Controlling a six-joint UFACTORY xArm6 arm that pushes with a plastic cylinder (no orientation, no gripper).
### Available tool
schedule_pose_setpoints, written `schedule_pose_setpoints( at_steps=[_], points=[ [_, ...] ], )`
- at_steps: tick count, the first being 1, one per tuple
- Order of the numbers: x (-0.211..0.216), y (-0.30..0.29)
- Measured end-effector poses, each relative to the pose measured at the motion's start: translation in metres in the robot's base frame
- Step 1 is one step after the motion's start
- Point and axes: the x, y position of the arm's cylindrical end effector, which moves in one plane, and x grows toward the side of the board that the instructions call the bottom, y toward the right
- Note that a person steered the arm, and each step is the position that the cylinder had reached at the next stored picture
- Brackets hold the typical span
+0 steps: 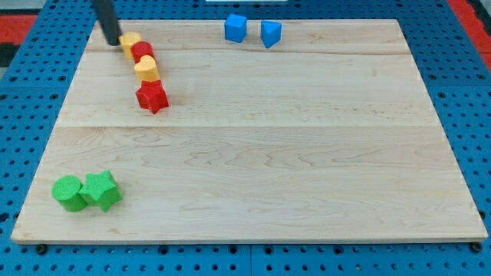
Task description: Move the yellow hexagon above to the red circle
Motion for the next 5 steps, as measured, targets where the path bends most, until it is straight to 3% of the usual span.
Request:
schedule_pose_setpoints(
  at_steps=[1,5],
  points=[
    [-0.009,0.031],
    [-0.030,0.043]
  ],
)
